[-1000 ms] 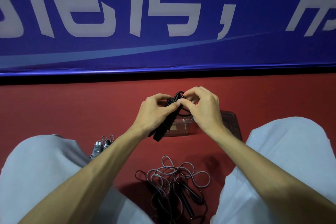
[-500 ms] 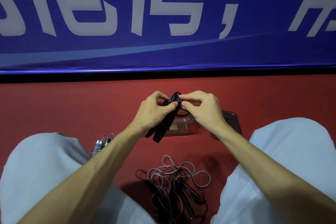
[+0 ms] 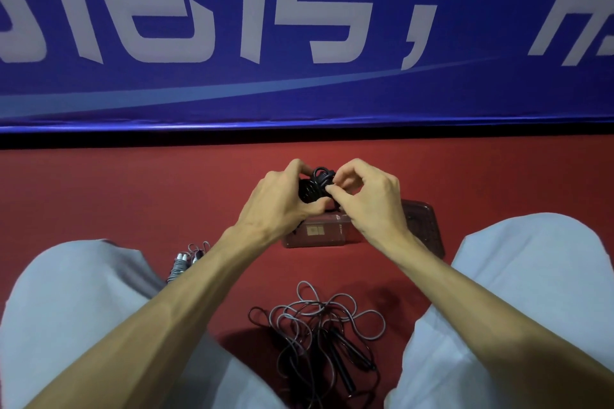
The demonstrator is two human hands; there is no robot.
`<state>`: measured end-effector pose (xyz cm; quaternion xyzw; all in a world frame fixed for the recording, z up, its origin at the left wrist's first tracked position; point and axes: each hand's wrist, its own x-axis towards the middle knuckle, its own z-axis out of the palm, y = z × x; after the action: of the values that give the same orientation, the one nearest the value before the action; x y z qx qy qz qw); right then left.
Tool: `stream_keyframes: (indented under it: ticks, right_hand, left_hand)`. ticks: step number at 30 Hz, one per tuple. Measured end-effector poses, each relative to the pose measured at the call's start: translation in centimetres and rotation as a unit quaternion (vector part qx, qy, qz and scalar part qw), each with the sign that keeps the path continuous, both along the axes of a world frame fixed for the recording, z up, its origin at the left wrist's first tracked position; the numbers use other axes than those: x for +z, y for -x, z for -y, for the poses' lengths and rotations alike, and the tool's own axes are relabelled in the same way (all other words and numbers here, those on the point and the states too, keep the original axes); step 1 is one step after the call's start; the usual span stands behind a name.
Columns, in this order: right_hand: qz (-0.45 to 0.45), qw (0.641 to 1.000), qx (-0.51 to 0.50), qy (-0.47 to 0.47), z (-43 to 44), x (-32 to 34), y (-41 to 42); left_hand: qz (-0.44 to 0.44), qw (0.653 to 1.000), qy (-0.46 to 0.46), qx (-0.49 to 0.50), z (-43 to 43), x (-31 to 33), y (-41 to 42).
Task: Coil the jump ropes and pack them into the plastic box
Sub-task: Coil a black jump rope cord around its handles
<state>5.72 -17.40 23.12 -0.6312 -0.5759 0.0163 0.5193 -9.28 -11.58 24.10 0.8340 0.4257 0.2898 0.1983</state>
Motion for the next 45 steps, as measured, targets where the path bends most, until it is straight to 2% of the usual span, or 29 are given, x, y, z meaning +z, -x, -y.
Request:
stream_keyframes:
  ticks: [4, 8, 12, 16, 20, 24, 26, 29, 32, 36, 39, 43, 45]
  right_hand:
    - [-0.057, 0.993, 0.034, 0.093, -0.4, 0.2, -0.6]
    - [-0.091, 0.984, 0.068, 0.138, -0.4, 0.5, -0.9]
    - [0.053, 0.984, 0.015, 0.171, -0.5, 0.6, -1.4]
    - [0.073, 0.967, 0.037, 0.241, -0.7, 1.0, -1.8]
    - [0.049, 0.977, 0.041, 0.204, -1.0, 1.4, -1.9]
    - [0.005, 0.988, 0.029, 0.150, -1.0, 1.5, -2.0]
    - [-0.067, 0.991, 0.020, 0.111, -1.2, 1.9, -2.5]
    - [-0.191, 0.977, 0.034, 0.085, -1.2, 2.3, -3.0]
    - [-0.251, 0.963, 0.038, 0.095, -1.1, 2.1, -3.0]
    - [-0.266, 0.947, 0.029, 0.179, -1.2, 1.3, -2.7]
    - [-0.293, 0.926, 0.066, 0.228, -1.1, 0.6, -2.1]
    - [-0.235, 0.959, 0.037, 0.153, -1.1, 1.2, -2.1]
    - [-0.271, 0.956, 0.029, 0.111, -1.2, 1.7, -2.5]
  left_hand:
    - [-0.054, 0.998, -0.029, -0.003, -0.2, -0.2, 0.1]
    - [-0.106, 0.992, -0.070, -0.023, -0.2, -0.2, 0.1]
    - [-0.142, 0.985, -0.085, -0.050, -0.2, -0.5, 0.0]
    - [-0.132, 0.985, -0.079, -0.076, -0.2, -0.8, -0.1]
    - [-0.032, 0.996, -0.005, -0.085, -0.6, -0.8, -0.1]
    - [-0.005, 0.995, 0.028, -0.096, -0.8, -0.8, -0.1]
    - [0.007, 0.994, 0.043, -0.100, -0.8, -0.7, 0.1]
    - [0.025, 0.993, 0.061, -0.102, -0.5, -0.5, 0.2]
    - [0.031, 0.991, 0.071, -0.111, -0.7, -0.8, 0.1]
    - [-0.027, 0.991, 0.068, -0.111, -2.0, -2.0, 0.5]
    - [-0.052, 0.989, 0.092, -0.105, -2.6, -2.6, 0.8]
    - [0.003, 0.982, 0.145, -0.121, -2.2, -2.3, 0.7]
    - [0.031, 0.977, 0.166, -0.130, -2.1, -2.1, 0.6]
